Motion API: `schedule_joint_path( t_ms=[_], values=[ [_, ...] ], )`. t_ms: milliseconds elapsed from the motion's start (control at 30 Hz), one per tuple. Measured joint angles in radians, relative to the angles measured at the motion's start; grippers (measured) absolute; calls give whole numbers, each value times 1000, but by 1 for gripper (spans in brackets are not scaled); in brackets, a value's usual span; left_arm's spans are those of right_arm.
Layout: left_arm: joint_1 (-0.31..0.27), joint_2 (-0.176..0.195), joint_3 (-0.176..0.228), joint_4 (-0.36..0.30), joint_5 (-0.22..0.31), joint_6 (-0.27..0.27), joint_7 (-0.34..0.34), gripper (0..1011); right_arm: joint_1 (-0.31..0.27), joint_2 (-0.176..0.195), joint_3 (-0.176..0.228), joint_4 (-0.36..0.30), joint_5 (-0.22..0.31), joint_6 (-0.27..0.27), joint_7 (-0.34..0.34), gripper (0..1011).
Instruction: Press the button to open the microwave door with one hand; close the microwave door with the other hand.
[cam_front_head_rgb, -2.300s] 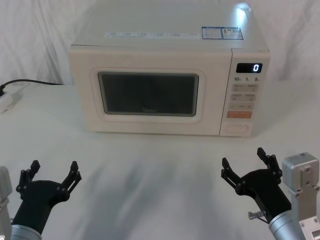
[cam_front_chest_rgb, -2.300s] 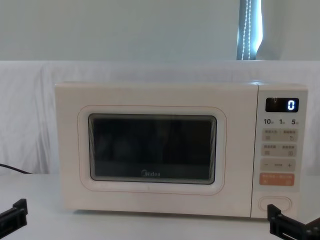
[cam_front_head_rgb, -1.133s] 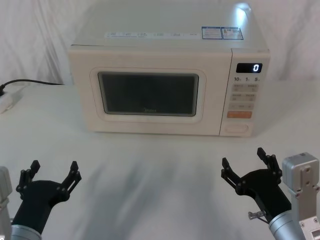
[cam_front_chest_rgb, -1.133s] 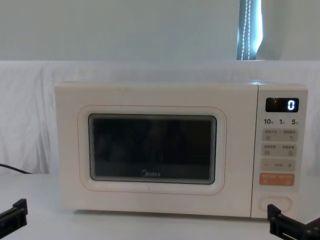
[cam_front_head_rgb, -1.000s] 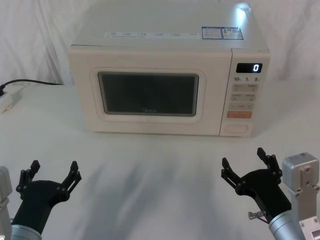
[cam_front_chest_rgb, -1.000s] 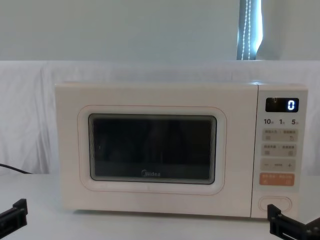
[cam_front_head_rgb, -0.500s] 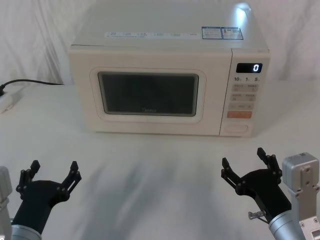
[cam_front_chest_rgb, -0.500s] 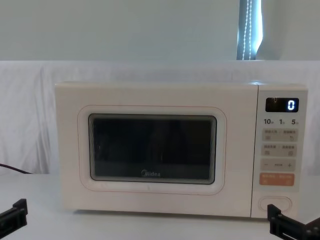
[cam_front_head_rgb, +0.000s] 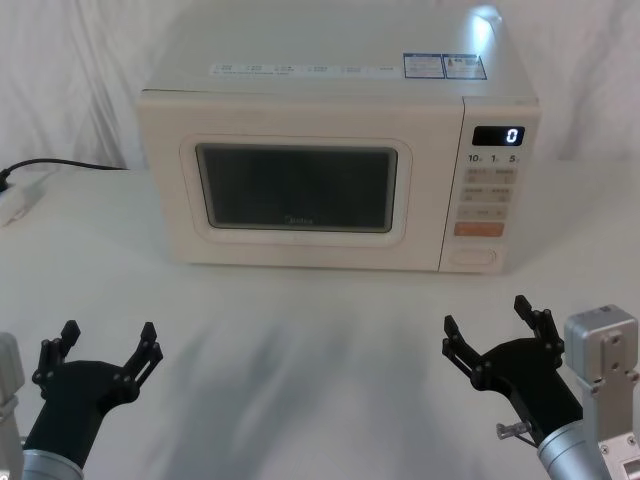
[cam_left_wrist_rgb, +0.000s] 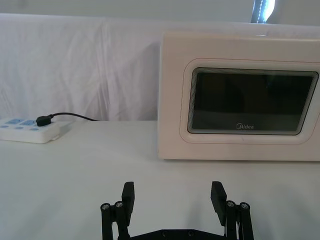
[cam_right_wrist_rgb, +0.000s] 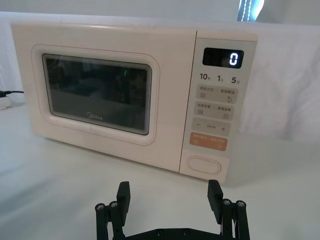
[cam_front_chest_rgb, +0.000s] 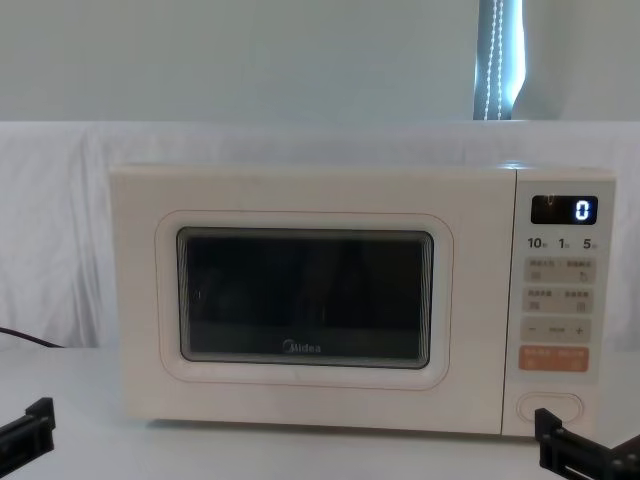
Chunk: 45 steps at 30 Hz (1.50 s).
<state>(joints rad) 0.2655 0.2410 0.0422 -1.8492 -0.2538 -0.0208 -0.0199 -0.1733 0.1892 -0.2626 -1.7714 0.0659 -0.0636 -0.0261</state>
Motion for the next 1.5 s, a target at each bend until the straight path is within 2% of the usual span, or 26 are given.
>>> schedule_joint_path(
  t_ms=[1500],
  values=[
    [0, 0, 0, 0, 0, 0, 0, 1001, 0, 0, 0, 0, 0, 0, 0, 1002]
  ],
)
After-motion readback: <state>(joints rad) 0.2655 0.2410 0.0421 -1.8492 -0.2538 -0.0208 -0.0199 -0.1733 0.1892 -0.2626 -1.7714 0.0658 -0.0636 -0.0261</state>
